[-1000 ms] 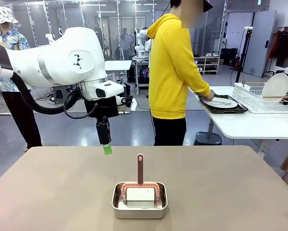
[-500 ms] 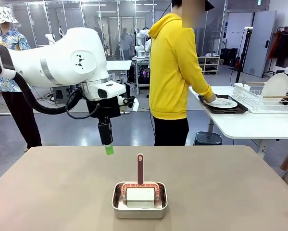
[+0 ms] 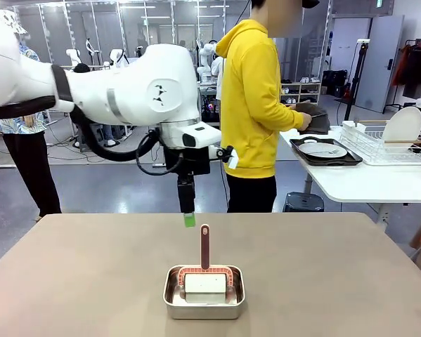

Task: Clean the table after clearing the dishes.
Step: When the right (or left) Handle tray is removed, use the right hand (or left hand) to clean the right (or left) side of the table with the Lint Roller.

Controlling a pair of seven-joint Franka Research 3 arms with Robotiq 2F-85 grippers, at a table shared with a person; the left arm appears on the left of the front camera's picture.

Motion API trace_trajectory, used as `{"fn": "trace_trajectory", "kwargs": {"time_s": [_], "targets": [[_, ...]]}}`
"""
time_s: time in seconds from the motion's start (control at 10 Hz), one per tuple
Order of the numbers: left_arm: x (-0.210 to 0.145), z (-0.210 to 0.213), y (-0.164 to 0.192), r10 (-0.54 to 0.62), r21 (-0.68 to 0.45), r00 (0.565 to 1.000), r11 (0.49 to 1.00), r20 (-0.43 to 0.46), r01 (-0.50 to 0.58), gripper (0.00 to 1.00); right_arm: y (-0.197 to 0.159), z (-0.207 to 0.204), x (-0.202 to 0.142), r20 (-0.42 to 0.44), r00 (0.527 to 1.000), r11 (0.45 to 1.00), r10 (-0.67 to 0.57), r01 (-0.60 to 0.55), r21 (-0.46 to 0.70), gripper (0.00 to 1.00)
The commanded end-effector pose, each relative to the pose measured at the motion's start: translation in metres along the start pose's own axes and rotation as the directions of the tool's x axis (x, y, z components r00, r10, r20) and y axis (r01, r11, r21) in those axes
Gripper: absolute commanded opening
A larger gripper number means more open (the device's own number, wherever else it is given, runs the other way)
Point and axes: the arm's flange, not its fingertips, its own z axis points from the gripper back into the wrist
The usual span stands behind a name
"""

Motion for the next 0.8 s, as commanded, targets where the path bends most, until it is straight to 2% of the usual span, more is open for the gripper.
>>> {"fn": "trace_trajectory", "kwargs": {"time_s": [0.0, 0.4, 0.7], "targets": [[0.014, 0.004, 0.020, -0.035, 0.002, 0.997, 0.999, -0.074, 0.035, 1.00, 0.005, -0.002, -0.004, 0.010, 1.000, 1.000, 0.006, -0.006, 0.005, 1.00], [0.036, -0.019, 0.041, -0.061, -0.046, 0.989, 0.997, -0.134, 0.055, 1.00, 0.005, -0.002, -0.004, 0.010, 1.000, 1.000, 0.006, -0.006, 0.005, 1.00], [0.039, -0.041, 0.040, -0.075, -0.057, 0.991, 0.996, -0.114, 0.069, 1.00, 0.005, -0.002, -0.004, 0.010, 1.000, 1.000, 0.006, -0.006, 0.005, 1.00]]}}
